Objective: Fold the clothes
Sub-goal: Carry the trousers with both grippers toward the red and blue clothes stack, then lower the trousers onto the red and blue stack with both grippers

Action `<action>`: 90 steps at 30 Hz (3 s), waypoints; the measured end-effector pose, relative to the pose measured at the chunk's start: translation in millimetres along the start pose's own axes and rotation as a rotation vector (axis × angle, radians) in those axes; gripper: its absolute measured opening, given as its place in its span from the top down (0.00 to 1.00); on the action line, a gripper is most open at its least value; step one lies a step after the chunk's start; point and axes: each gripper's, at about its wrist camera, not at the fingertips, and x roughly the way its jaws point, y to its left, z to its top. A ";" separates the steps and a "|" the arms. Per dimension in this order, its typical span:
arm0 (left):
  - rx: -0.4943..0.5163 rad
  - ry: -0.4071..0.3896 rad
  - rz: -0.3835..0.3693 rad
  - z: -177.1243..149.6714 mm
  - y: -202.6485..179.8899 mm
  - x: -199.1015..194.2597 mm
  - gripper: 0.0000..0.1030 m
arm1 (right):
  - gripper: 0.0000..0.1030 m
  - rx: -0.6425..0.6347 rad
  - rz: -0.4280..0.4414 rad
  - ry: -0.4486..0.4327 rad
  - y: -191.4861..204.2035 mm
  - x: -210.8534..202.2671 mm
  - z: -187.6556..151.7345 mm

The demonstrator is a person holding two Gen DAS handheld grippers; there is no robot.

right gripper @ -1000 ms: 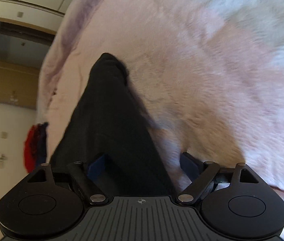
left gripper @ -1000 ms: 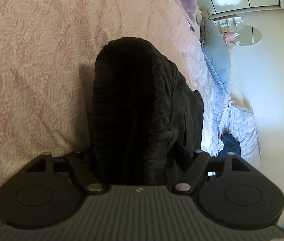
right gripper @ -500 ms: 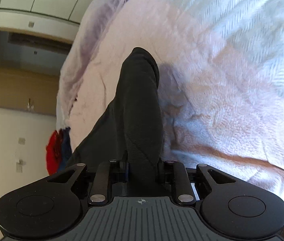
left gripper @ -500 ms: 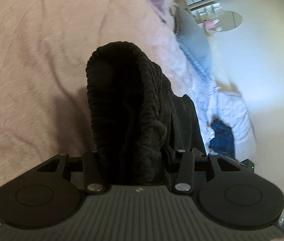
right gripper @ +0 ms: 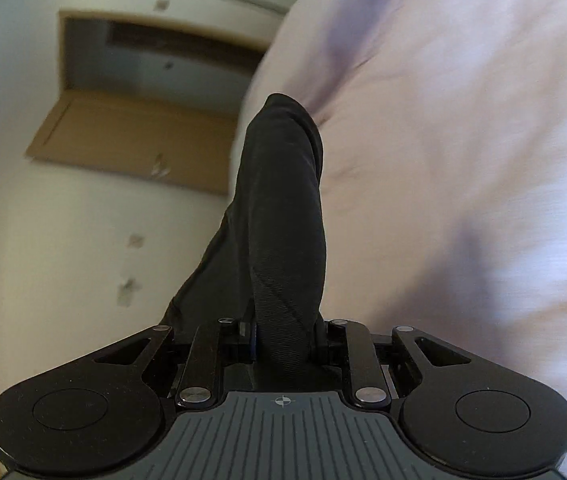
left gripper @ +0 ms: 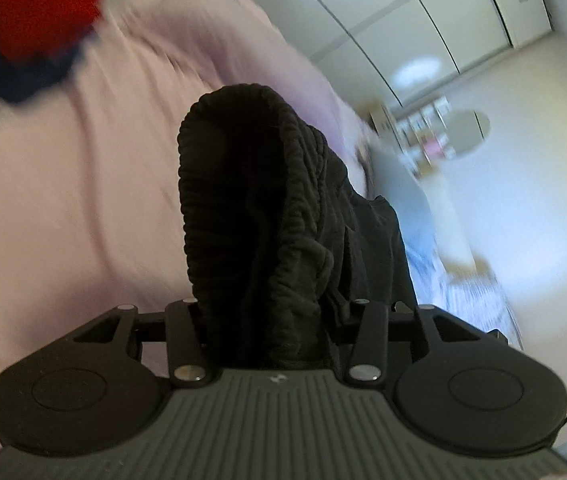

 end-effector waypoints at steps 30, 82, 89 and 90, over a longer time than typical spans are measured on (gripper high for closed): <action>-0.006 0.135 -0.026 403.5 321.9 -35.1 0.59 | 0.80 0.119 -0.130 -0.076 159.3 466.2 8.6; 0.433 -0.082 0.451 283.4 309.0 -57.4 0.84 | 0.46 -0.903 -0.685 -0.054 184.6 542.0 -146.6; 0.398 -0.110 0.436 289.3 295.9 -80.3 0.85 | 0.46 -0.859 -0.637 -0.066 200.7 536.9 -145.8; 0.396 -0.113 0.429 289.7 293.8 -83.0 0.84 | 0.46 -0.851 -0.628 -0.069 202.6 535.8 -145.8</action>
